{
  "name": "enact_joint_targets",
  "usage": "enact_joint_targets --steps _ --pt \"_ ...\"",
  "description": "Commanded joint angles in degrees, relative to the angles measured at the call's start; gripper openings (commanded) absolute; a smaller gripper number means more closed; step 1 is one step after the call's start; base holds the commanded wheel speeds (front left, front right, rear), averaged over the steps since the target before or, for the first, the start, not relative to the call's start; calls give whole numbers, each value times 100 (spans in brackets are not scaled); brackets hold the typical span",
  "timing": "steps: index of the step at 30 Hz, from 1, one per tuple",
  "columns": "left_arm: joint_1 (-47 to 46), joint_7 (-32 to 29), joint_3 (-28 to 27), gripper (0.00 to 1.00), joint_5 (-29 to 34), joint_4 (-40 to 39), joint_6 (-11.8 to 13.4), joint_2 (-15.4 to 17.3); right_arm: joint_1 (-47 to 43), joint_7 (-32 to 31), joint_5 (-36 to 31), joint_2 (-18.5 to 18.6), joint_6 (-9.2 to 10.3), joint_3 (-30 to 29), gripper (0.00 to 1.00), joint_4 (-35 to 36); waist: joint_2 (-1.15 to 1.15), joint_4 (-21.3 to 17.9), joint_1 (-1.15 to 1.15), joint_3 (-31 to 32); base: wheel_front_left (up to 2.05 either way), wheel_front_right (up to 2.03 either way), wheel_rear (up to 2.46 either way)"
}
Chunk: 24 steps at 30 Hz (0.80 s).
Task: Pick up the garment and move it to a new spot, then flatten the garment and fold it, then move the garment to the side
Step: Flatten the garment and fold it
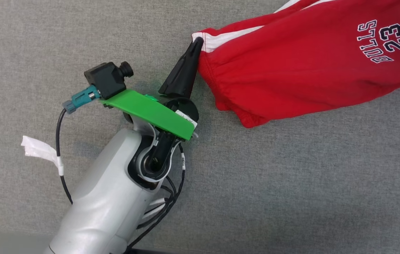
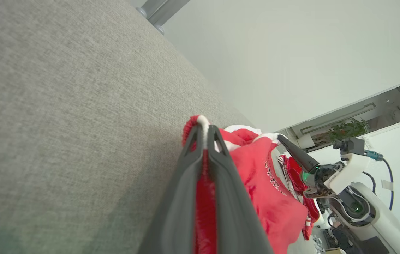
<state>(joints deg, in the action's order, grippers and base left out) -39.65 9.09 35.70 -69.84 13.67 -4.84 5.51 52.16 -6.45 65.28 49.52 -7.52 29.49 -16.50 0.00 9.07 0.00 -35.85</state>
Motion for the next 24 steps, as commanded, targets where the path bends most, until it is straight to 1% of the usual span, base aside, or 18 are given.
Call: enact_joint_targets --steps 1,2,3,4,5,6,7,8,10,14,16,17,20,22,24 --pt "-51 -9 37 0 65 153 -21 5 108 68 2 -17 8 92 27 -80 0 50 0 -64 0 0 0" --pt "-83 0 62 0 107 196 -24 -1 157 105 17 -24 8 143 40 -118 0 50 0 -71 0 0 0" --pt "-111 28 74 12 120 243 -33 -4 218 159 30 -30 8 216 79 -162 0 47 0 -77 0 0 0" --pt "-117 43 81 35 113 293 -45 -9 268 258 40 -49 8 279 100 -201 0 33 0 -73 0 0 0" --pt "-124 71 91 52 152 335 -45 -2 282 323 60 -61 8 327 100 -233 0 19 0 -58 0 0 0" --pt "-140 116 97 100 217 371 -50 22 316 451 46 -59 8 390 100 -264 0 -3 0 -32 0 0 0" --pt "-137 154 99 100 259 398 -52 37 335 556 65 -62 8 423 100 -291 0 -22 0 -6 0 0 0" --pt "-101 271 123 100 463 414 -33 112 317 781 123 -60 8 508 100 -303 0 -73 0 82 0 0 0" --pt "-15 382 137 100 667 393 37 192 213 987 172 -16 8 612 100 -269 0 -129 0 195 0 0 0" --pt "232 575 15 100 1281 198 257 312 -120 1489 257 51 8 794 100 -105 0 -227 0 465 0 0 0" --pt "485 610 -163 100 1743 30 472 400 -344 1776 234 85 8 910 100 -11 0 -302 0 647 0 0 0" --pt "629 618 -378 100 2094 -138 630 424 -471 1890 223 77 8 960 100 29 0 -341 0 742 0 0 0" --pt "1222 603 -791 100 2965 -537 927 373 -766 2087 57 -3 8 1007 100 65 0 -430 0 1005 0 0 0" --pt "1587 606 -1088 100 3502 -794 1055 309 -965 2140 -143 -88 8 969 100 49 0 -468 0 1170 0 0 0" --pt "1947 606 -1330 100 4021 -1022 1146 229 -1168 2169 -267 -244 8 797 100 47 0 -478 0 1314 0 0 0"
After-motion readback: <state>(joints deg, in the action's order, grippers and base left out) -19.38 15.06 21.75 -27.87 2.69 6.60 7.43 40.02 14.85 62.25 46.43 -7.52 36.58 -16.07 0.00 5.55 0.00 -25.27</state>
